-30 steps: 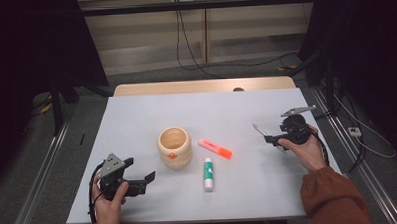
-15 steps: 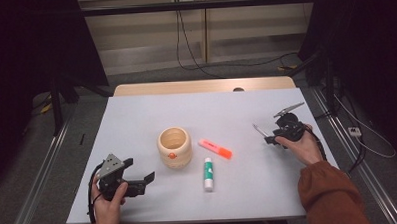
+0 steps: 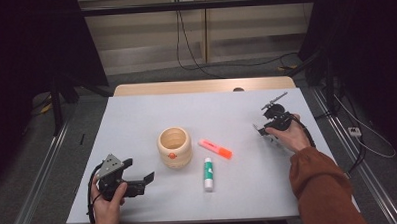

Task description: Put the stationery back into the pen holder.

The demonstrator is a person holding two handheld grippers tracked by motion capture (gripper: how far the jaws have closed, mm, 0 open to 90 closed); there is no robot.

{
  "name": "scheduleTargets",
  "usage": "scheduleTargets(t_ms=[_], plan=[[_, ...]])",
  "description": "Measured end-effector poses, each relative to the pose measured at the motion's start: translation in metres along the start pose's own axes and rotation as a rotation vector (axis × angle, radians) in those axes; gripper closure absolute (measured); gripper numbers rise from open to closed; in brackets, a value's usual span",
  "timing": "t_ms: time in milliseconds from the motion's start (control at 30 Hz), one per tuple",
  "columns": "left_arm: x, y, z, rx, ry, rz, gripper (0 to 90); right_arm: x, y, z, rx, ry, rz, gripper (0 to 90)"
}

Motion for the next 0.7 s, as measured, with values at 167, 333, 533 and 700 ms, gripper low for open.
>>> scheduleTargets(t_ms=[167, 333, 533, 700], plan=[[-0.0005, 0.0001, -0.0006, 0.005, -0.003, -0.005, 5.5, -0.0080, 0.0064, 0.0035, 0.017, 0.015, 0.014, 73.0], [-0.0007, -0.0002, -0.0006, 0.003, -0.001, 0.001, 5.5, -0.0092, 0.0079, 0.0044, 0.021, 0.029, 0.030, 77.8], [0.0001, -0.0006, -0.0003, -0.003, -0.002, 0.008, 5.5, -0.0104, 0.0106, 0.0025, -0.009, 0.038, 0.059, 77.8], [-0.0005, -0.0007, -0.0005, -0.007, 0.000, 0.011, 5.5, -0.0108, 0.0092, 0.0002, -0.009, 0.058, 0.046, 77.8]])
Point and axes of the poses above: each handheld gripper's, and its own axes: x roughly backward along the jaws, y roughly out of its top, z roughly to its left, the point moved 4 cm from there along -x, roughly forward along the jaws, and after that the axes turned 12 degrees about x, right-handed, at the moved point
